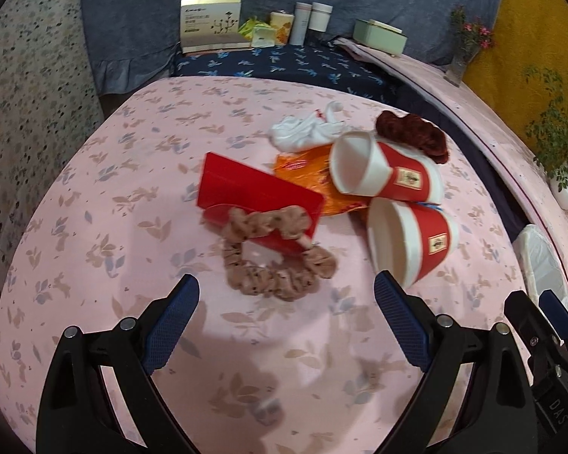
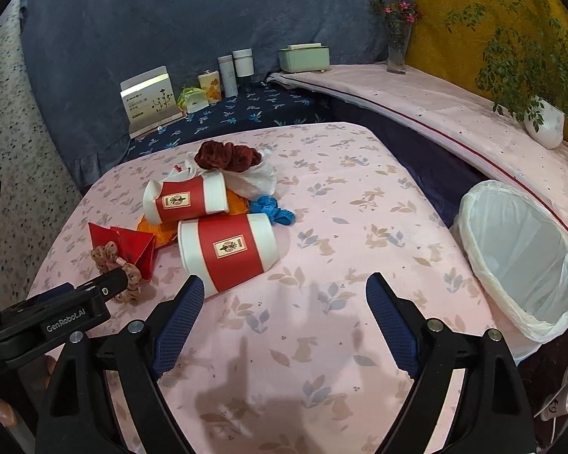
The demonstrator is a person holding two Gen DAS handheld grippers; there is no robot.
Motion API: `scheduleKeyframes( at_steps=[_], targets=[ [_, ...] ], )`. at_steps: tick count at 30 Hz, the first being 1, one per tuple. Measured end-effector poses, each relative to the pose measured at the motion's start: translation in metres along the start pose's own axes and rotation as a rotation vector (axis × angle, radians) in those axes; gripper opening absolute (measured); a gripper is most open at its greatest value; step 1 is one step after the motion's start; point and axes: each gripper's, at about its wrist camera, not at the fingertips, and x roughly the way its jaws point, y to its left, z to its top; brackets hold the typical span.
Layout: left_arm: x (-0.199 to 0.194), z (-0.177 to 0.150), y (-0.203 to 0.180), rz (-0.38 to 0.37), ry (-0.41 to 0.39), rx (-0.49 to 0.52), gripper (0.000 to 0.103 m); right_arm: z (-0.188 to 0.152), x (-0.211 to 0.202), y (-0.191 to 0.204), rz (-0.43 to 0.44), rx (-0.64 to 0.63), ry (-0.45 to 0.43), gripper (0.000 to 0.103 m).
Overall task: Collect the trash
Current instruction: 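Grasp the brown scrunchie with the left tool while the right tool grasps a red-white paper cup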
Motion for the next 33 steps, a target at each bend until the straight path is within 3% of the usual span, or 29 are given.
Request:
scheduleKeyframes(
  at_steps=[15, 19, 24, 28, 31, 33],
  targets=[
    [0.026, 0.002, 0.046, 0.014, 0.027, -0.030, 0.088, -0.002, 0.045, 0.050, 0.022, -0.048, 0.050, 0.084],
    [0.035, 0.002, 0.053, 0.008, 0.046, -0.028, 0.078, -0.002, 0.056, 0.057, 0.018, -0.047, 0.057, 0.084],
    [0.044, 0.006, 0.054, -0.009, 0.052, -0.032, 0.075, -0.002, 0.069, 0.061, 0.006, -0.040, 0.063, 0.084],
    [0.049, 0.010, 0.048, -0.025, 0.055, -0.023, 0.067, -0.002, 0.077, 0.063, -0.017, -0.041, 0.067, 0.084],
    [0.049, 0.011, 0.042, -0.043, 0.061, -0.010, 0.054, -0.003, 0.081, 0.061, -0.035, -0.042, 0.069, 0.082],
    [0.049, 0.011, 0.038, -0.063, 0.069, 0.000, 0.042, -0.003, 0.082, 0.056, -0.041, -0.032, 0.069, 0.076]
  ],
)
